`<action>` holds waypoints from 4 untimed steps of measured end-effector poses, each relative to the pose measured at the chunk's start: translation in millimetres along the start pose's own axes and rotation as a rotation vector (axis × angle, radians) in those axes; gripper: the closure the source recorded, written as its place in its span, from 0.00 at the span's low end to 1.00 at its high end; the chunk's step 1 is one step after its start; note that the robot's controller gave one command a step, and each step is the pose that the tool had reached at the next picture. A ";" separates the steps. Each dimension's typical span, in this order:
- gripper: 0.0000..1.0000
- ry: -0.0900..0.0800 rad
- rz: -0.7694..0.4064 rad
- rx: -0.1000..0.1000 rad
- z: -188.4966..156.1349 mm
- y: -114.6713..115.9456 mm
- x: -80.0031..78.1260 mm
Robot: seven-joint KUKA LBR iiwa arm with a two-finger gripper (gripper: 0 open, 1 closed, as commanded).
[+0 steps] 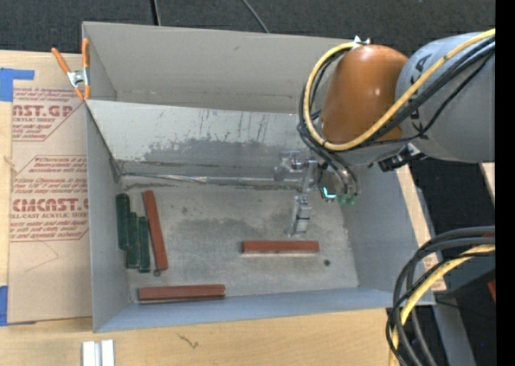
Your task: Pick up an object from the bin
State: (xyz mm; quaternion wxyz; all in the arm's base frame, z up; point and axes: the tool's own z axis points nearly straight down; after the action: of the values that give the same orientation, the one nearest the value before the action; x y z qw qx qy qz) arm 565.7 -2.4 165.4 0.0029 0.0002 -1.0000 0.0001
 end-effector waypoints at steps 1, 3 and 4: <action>0.00 -0.007 0.000 0.000 -3.9 0.0 -1.8; 1.00 -0.007 0.074 -0.002 92.3 -5.7 25.5; 1.00 -0.007 0.074 -0.002 92.4 -5.7 25.5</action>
Offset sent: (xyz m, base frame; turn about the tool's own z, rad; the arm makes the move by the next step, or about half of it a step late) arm -0.0677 0.0048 -0.0887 0.0443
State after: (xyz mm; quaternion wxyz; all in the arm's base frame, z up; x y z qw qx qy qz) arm 539.6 -8.2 73.2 -0.0004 -0.0366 -0.9993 -0.0005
